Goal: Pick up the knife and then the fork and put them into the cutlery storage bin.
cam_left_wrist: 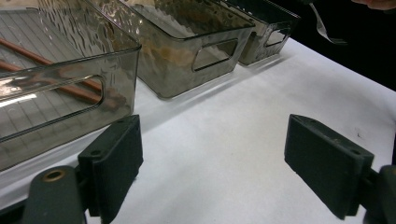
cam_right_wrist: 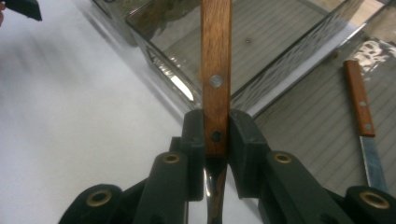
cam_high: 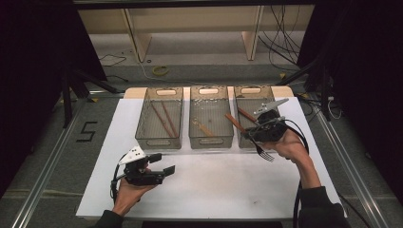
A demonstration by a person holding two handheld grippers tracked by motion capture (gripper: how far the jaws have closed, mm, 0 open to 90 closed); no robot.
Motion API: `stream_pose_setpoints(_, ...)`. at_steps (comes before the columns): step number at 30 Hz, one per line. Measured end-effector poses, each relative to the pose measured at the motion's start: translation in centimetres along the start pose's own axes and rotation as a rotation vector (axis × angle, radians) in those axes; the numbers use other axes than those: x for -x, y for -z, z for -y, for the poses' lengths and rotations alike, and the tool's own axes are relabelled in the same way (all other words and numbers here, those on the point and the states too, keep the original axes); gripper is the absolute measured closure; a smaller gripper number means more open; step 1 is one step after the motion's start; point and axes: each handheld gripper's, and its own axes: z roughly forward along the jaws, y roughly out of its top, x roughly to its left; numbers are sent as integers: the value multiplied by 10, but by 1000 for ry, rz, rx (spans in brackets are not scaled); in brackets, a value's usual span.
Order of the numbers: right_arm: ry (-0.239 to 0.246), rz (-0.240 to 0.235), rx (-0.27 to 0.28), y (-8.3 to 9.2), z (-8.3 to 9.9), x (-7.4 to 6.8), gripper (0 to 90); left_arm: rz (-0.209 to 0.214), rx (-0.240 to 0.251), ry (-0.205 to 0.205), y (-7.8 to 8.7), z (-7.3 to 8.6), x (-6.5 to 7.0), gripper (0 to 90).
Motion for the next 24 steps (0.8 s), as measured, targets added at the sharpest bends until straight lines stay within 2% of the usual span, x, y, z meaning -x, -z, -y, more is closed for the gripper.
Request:
stream_pose_setpoints(17, -64, 69, 55, 17, 2, 23, 778, -9, 4, 5, 0, 1, -1, 187)
stream_pose_setpoints(24, -92, 106, 48, 20, -4, 38, 778, -6, 1, 4, 0, 1, -1, 187)
